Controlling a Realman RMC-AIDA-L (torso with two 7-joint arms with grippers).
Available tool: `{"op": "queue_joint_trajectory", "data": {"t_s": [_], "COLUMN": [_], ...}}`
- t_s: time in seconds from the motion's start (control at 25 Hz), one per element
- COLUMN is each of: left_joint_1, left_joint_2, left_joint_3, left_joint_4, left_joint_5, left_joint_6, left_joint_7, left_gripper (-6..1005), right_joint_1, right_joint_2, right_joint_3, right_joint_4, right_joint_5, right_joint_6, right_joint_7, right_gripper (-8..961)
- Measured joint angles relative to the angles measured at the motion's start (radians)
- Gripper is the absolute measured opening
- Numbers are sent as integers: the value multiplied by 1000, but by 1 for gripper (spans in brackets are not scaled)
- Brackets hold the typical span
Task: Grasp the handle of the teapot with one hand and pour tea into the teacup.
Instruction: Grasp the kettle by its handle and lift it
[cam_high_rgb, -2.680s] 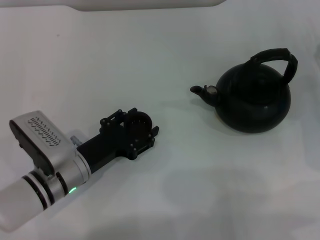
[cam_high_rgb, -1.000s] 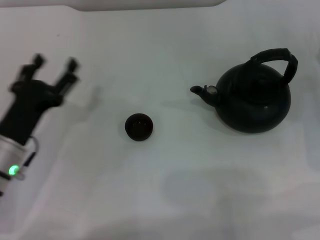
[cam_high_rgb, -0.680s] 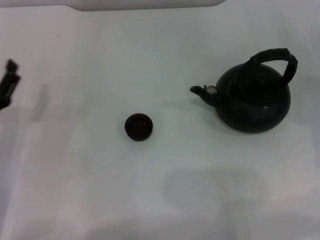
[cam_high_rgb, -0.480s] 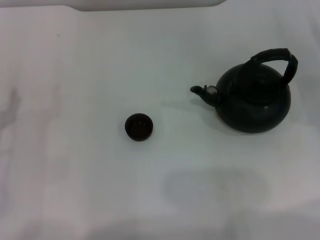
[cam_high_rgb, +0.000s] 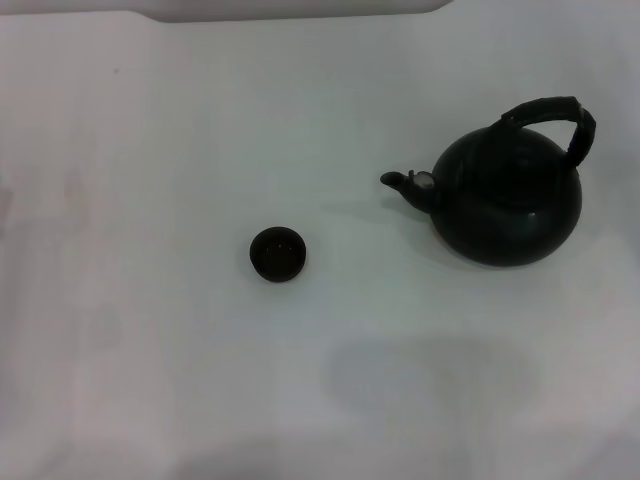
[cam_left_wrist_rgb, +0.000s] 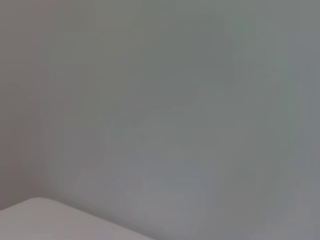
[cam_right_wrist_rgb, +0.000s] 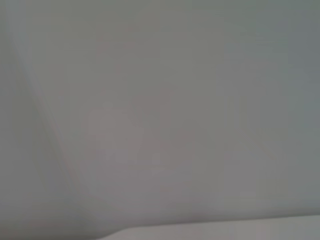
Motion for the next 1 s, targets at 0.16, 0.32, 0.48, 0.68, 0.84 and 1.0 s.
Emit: {"op": "queue_joint_trajectory", "data": {"t_s": [0.16, 0.32, 0.48, 0.68, 0.84, 1.0], "left_joint_1": [-12, -24, -31, -43, -50, -53], "left_joint_2": [0, 0, 1, 2, 2, 2], "left_joint_3": [0, 0, 0, 0, 0, 0], "left_joint_4": [0, 1, 1, 6, 8, 3], "left_joint_5": [-11, -12, -18, -50, -82, -86], "left_joint_6": [13, 15, 15, 21, 26, 27], "left_joint_7": [0, -1, -1, 1, -1, -1], "left_gripper": [888, 888, 888, 887, 887, 887], "right_joint_1": [-78, -162, -224, -254, -252, -243], "right_joint_2": [0, 1, 1, 2, 2, 4], "right_joint_3": [-90, -191, -280, -324, -324, -355], "right_joint_4": [-162, -356, -514, -577, -565, -525], "right_joint_5": [-74, -210, -364, -408, -410, -409], "right_joint_6": [4, 1, 4, 65, 117, 116], "right_joint_7": [118, 297, 484, 591, 649, 657], "right_gripper": [868, 865, 860, 853, 848, 839]}}
